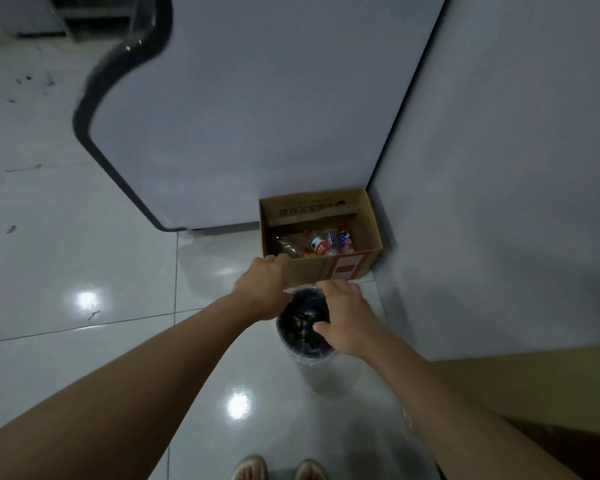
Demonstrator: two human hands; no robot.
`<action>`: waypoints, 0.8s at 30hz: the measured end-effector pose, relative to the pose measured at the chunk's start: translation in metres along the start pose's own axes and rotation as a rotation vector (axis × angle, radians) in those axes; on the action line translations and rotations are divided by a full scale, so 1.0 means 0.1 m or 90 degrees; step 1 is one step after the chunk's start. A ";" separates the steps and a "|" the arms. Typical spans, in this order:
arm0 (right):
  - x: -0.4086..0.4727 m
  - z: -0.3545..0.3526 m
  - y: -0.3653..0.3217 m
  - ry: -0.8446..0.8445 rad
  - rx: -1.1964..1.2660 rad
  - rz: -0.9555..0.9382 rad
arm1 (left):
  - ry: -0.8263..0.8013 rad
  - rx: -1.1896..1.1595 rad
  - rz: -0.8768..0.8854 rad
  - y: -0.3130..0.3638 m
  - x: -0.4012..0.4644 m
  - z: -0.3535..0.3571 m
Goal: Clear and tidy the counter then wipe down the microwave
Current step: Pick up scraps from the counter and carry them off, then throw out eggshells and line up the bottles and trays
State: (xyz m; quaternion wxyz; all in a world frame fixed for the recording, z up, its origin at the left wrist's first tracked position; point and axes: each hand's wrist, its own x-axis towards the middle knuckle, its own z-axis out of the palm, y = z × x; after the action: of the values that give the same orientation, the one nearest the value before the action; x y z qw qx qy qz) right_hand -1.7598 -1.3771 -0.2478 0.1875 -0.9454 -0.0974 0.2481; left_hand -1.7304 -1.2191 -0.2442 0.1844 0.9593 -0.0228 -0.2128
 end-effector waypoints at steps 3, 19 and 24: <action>-0.21 -0.40 -0.28 0.010 -0.018 -0.025 | 0.025 0.001 -0.006 0.15 -0.27 -0.48; -1.08 -1.77 -1.83 0.029 -0.094 -0.198 | 0.169 -0.022 -0.103 0.16 -1.72 -2.23; -1.21 -1.95 -2.33 0.019 -0.132 -0.243 | 0.209 -0.029 -0.142 -0.04 -2.08 -2.61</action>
State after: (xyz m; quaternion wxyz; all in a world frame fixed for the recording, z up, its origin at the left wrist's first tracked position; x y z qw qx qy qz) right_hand -1.7859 -1.2578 0.0560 0.1344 -0.9276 -0.2970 0.1824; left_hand -1.8108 -1.0998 0.0567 0.1824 0.9733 0.1191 -0.0728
